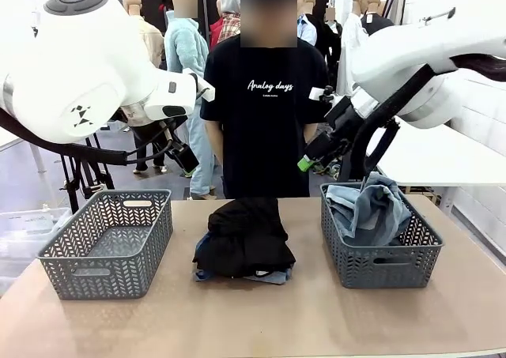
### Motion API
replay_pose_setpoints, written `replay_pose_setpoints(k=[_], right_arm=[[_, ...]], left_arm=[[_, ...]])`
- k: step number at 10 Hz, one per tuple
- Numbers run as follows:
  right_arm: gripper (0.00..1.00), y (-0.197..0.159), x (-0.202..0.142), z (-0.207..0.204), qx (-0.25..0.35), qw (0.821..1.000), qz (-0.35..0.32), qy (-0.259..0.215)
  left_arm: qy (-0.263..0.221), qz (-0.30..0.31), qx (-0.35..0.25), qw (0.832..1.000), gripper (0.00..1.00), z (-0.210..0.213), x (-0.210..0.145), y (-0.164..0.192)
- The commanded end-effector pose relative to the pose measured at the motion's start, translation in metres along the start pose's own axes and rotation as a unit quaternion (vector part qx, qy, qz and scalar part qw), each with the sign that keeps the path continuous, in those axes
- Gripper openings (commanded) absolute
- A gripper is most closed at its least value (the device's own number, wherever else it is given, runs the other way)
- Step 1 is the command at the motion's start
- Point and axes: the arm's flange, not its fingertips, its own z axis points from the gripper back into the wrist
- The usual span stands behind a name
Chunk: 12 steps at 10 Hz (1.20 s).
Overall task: Sort the tops and bottoms.
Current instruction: Lift clothes from the center of the table with your right hand.
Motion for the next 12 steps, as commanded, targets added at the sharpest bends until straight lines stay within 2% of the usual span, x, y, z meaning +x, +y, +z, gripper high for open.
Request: replay_pose_setpoints(k=[1,2,3,4,9,12], right_arm=[[1.00,0.004,-0.021,0.028,-0.018,1.000,-0.007,-0.019],[1.00,0.004,-0.021,0.028,-0.018,1.000,-0.007,-0.019],[1.00,0.000,-0.003,0.009,-0.010,1.000,-0.001,-0.004],[1.00,0.001,-0.005,-0.007,-0.014,1.000,-0.010,-0.008],[1.00,-0.005,0.090,-0.133,-0.009,0.998,0.024,0.065],[1.00,-0.011,0.117,-0.203,-0.039,0.991,0.031,0.127]], left_arm=[[0.004,-0.003,0.001,1.000,0.97,0.003,0.002,0.002],[0.004,-0.003,0.001,1.000,0.97,0.003,0.002,0.002],[0.004,-0.003,0.001,1.000,0.97,0.003,0.002,0.002],[0.004,-0.003,0.001,1.000,0.97,0.003,0.002,0.002],[0.004,-0.003,0.001,1.000,0.97,0.003,0.002,0.002],[0.004,-0.003,0.001,1.000,0.97,0.003,0.002,0.002]])
